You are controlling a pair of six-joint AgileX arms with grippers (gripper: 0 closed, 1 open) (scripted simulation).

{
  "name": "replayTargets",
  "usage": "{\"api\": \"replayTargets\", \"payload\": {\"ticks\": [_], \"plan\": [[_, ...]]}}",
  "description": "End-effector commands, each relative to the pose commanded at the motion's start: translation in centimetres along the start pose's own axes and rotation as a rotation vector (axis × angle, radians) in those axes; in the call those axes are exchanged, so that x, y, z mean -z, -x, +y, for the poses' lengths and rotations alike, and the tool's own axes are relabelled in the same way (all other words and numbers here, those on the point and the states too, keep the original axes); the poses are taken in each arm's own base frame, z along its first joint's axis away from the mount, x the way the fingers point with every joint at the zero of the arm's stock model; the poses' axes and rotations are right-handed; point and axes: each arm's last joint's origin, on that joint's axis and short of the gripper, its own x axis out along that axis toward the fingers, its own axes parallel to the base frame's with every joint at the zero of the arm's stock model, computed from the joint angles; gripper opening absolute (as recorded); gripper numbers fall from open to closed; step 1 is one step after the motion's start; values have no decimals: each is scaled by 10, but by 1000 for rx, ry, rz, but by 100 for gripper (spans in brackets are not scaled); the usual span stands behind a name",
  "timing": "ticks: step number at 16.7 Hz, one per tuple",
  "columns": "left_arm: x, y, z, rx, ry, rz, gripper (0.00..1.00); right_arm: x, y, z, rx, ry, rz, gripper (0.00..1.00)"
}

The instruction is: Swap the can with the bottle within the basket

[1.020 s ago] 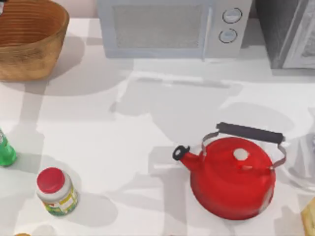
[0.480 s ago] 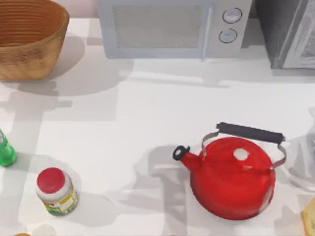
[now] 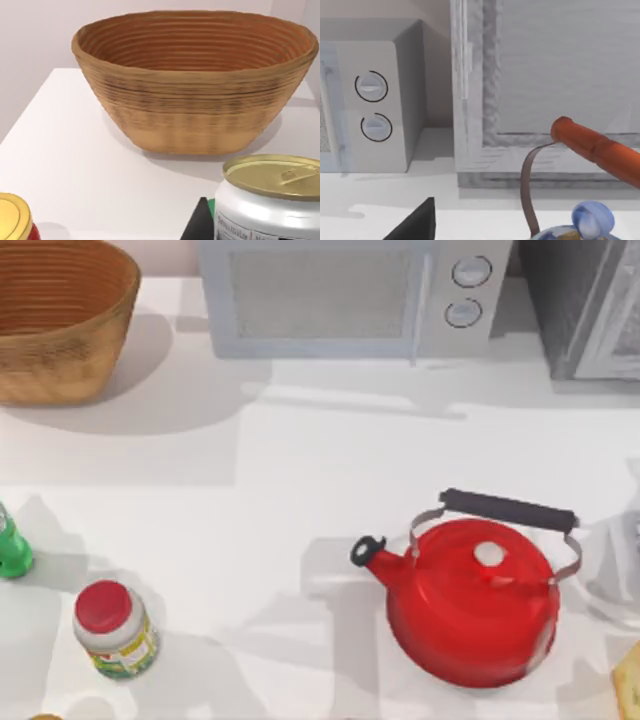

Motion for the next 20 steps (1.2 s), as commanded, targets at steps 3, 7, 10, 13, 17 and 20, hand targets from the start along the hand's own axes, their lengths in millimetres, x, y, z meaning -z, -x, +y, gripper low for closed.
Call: {"api": "replayTargets", "payload": {"ticks": [3,7,10,13,17,20], "plan": [[32,2,-2,3,8,-125,0,0,0,0,0,0,0,100],[51,0,-8,76,18,-210,0,0,0,0,0,0,0,100],[52,0,-8,81,18,-214,0,0,0,0,0,0,0,100],[52,0,-8,77,17,-208,0,0,0,0,0,0,0,100],[42,0,-9,110,13,-214,0,0,0,0,0,0,0,100],[18,-3,-14,203,4,-228,0,0,0,0,0,0,0,100]]}}
